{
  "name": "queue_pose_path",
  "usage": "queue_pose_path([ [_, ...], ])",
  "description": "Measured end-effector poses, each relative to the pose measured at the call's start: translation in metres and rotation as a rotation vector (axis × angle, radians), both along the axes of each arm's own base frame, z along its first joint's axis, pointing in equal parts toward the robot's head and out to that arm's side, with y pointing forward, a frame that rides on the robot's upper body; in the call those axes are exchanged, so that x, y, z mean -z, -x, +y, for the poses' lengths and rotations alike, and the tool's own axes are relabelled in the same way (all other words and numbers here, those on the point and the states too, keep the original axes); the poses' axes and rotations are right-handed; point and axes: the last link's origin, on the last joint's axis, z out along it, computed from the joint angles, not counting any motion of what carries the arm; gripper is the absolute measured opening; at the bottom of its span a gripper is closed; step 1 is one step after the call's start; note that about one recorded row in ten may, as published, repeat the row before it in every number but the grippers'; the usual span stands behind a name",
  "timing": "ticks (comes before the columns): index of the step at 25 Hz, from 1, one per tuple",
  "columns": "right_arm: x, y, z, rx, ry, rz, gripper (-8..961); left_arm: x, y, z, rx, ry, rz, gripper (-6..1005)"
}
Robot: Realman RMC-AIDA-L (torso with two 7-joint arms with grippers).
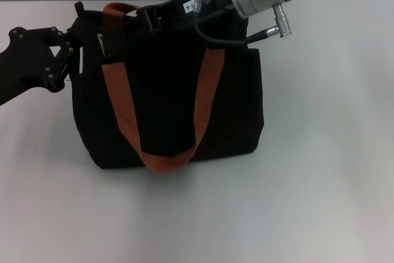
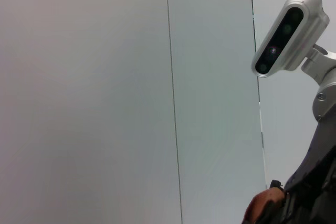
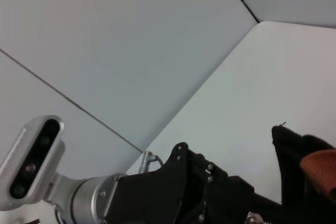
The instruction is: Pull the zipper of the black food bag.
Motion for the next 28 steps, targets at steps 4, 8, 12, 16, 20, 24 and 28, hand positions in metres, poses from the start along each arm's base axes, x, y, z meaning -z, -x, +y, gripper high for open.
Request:
queue_pose_path([
  [4, 0.001, 0.004, 0.002, -0.012, -0.015, -0.002, 362, 0.001, -0.004, 0.001, 0.016, 0.005, -0.008, 23],
  [8, 0.003, 0.007, 0.002, -0.027, -0.015, -0.015, 360, 0.001, -0.008, 0.002, 0.033, 0.009, -0.014, 24],
  [12, 0.005, 0.008, 0.003, -0.033, -0.025, -0.028, 358, 0.001, -0.010, 0.004, 0.040, 0.010, -0.015, 24],
  [16, 0.008, 0.009, 0.002, -0.043, -0.027, -0.048, 324, 0.000, -0.011, 0.004, 0.040, 0.008, -0.018, 24],
  [20, 0.009, 0.010, 0.002, -0.047, -0.025, -0.050, 288, 0.000, -0.011, 0.005, 0.040, 0.008, -0.019, 24],
  [24, 0.009, 0.012, 0.002, -0.051, -0.026, -0.046, 277, 0.000, -0.011, 0.005, 0.041, 0.010, -0.018, 24],
  [28, 0.010, 0.013, 0.001, -0.058, -0.023, -0.050, 244, 0.000, -0.012, 0.006, 0.039, 0.015, -0.023, 23],
])
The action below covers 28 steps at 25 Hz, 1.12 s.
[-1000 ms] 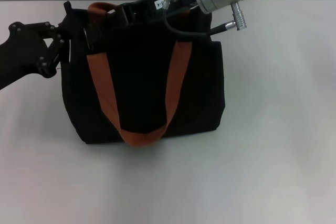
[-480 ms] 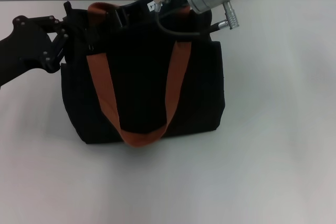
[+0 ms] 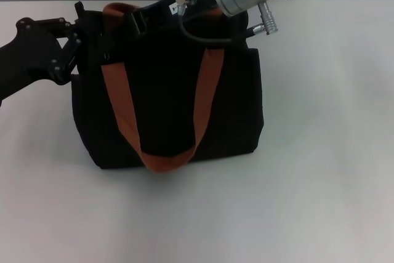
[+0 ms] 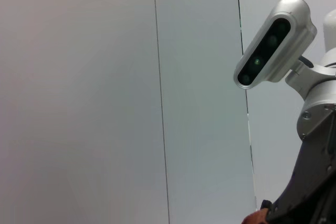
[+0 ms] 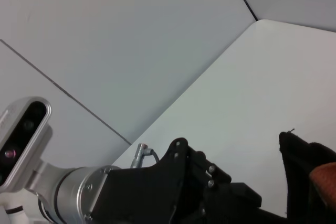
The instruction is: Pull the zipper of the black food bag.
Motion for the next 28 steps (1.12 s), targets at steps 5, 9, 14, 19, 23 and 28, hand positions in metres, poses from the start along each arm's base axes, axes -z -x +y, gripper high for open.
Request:
queue_pose_path([
  [5, 0.001, 0.002, 0.000, -0.006, -0.004, -0.002, 229, -0.001, -0.003, 0.000, 0.014, 0.004, -0.008, 23],
  [9, 0.002, 0.003, 0.001, -0.007, -0.007, -0.003, 227, 0.001, -0.009, 0.002, 0.037, 0.013, -0.013, 23],
  [14, 0.004, 0.003, -0.001, -0.014, -0.003, -0.011, 219, 0.002, -0.011, 0.004, 0.044, 0.015, -0.016, 24],
  [19, 0.004, 0.001, -0.002, -0.016, -0.001, -0.016, 210, 0.000, -0.009, 0.003, 0.038, 0.008, -0.016, 24],
  [23, 0.004, 0.001, -0.001, -0.018, -0.009, -0.014, 206, -0.002, -0.007, 0.002, 0.032, 0.004, -0.017, 24],
  [28, 0.003, 0.002, -0.001, -0.025, -0.013, -0.013, 203, -0.003, -0.007, 0.000, 0.040, 0.003, -0.025, 23],
])
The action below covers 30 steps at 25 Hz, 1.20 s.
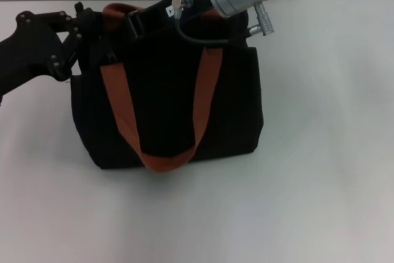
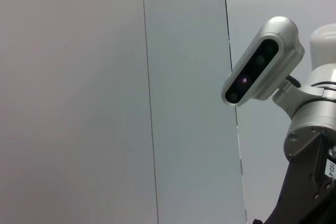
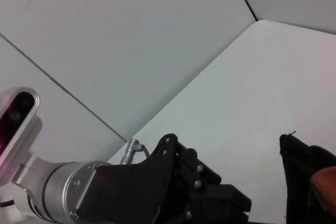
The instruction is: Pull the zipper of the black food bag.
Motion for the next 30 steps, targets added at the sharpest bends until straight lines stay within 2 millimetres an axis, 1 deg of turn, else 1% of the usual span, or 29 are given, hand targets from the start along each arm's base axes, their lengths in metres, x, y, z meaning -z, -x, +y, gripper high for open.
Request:
queue_pose_path([
  [9, 0.0003, -0.0008, -0.0001, -0.002, 0.000, -0.005, 198, -0.0004, 0.0007, -0.0007, -0.001, -0.001, 0.000, 23],
  [17, 0.0014, -0.0006, -0.0017, -0.015, 0.007, -0.019, 63, -0.0004, 0.0008, -0.0007, -0.002, -0.001, 0.000, 24],
  [22, 0.0001, -0.0007, -0.0004, -0.019, -0.002, -0.023, -1, -0.0006, 0.0025, -0.0023, -0.007, -0.002, -0.002, 24],
  [30, -0.0010, -0.0011, 0.0009, -0.025, -0.016, -0.039, 0, -0.0034, 0.0050, -0.0057, -0.015, -0.010, -0.021, 23],
])
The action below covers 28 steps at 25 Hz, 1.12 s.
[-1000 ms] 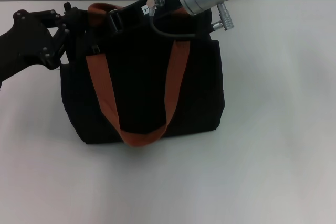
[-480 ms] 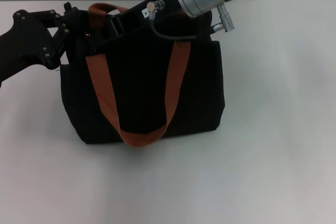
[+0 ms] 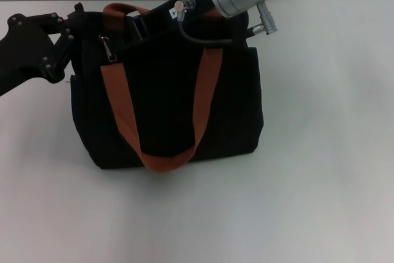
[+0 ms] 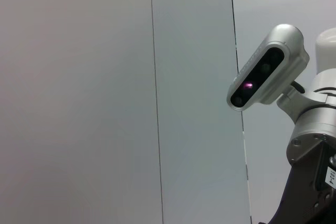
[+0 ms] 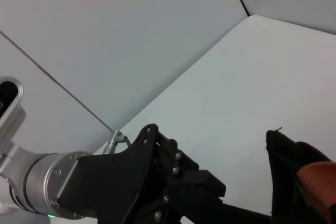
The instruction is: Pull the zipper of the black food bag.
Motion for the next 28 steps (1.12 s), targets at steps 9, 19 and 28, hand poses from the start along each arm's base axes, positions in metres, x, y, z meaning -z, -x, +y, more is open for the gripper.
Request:
queue_pose_path([
  [9, 0.0001, 0.0001, -0.0008, 0.001, 0.003, 0.007, 11, 0.0008, -0.0018, -0.0013, 0.012, 0.008, -0.004, 23],
  [19, -0.0004, 0.0023, -0.0027, 0.000, 0.013, 0.030, 44, 0.0008, -0.0021, -0.0015, 0.015, 0.009, -0.005, 24],
  [28, -0.0002, 0.0022, -0.0015, 0.006, 0.006, 0.033, 131, 0.0000, -0.0026, -0.0024, 0.020, 0.008, -0.011, 23],
])
